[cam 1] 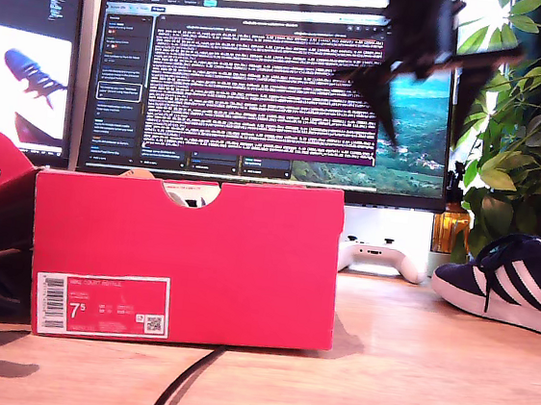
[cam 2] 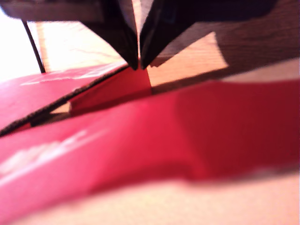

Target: Pack the blue shoes by picking the first shoe and placing it inside the red shoebox, left side, then picking and rotating the second shoe and placing it in the shoebox

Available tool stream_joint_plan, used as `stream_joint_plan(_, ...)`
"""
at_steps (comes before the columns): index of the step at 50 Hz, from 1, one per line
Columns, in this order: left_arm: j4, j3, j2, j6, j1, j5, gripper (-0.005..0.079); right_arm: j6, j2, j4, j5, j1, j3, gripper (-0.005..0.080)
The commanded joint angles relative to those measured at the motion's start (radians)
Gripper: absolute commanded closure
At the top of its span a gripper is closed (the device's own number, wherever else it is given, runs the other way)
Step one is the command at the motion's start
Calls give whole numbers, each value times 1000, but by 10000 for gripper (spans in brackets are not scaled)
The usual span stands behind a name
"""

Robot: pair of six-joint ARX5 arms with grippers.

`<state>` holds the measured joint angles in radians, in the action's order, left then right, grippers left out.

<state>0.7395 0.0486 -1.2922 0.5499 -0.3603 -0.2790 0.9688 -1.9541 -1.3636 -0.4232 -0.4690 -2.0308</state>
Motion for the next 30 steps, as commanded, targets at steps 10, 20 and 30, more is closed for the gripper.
stream_joint_plan(10,8,9,-6,-7,-6,-1,763,3,114,-3,-7,66,29,221)
stream_joint_plan(20,8,9,-6,-7,-6,-1,763,21,198,-3,-7,110,116,221)
stream_joint_plan(30,8,9,-6,-7,-6,-1,763,65,298,-2,-27,151,270,221)
